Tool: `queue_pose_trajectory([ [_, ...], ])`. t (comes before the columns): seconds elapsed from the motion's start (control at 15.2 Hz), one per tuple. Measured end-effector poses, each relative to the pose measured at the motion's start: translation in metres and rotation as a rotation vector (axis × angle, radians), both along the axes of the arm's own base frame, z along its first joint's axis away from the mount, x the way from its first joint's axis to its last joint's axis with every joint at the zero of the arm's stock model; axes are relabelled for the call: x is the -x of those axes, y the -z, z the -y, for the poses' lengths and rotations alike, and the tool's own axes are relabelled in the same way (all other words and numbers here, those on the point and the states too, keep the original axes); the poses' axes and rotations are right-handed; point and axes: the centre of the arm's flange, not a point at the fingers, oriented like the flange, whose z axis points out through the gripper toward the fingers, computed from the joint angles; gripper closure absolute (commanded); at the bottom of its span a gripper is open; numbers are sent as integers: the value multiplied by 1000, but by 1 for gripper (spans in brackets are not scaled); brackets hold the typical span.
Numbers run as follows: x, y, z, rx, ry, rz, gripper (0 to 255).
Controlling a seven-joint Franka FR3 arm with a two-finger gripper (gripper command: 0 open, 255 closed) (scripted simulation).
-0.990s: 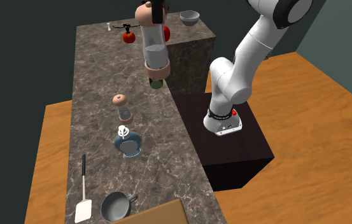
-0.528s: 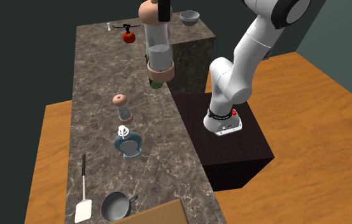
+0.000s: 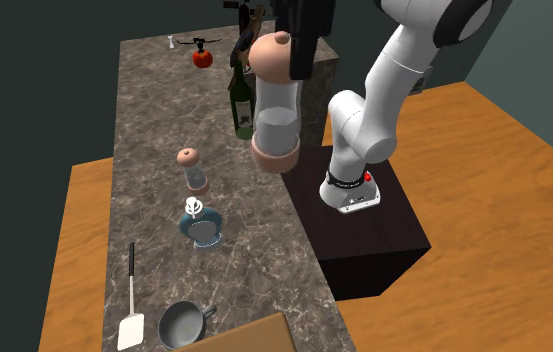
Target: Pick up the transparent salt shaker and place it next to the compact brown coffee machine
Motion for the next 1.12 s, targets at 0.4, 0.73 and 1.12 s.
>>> queue_pose_trajectory([
  [0.4,25,1,-75,1,-1,0,255],
  [0.73,46,-3,-138,1,-5,0,255],
  [1.12,57,18,-157,0,1,0,255],
])
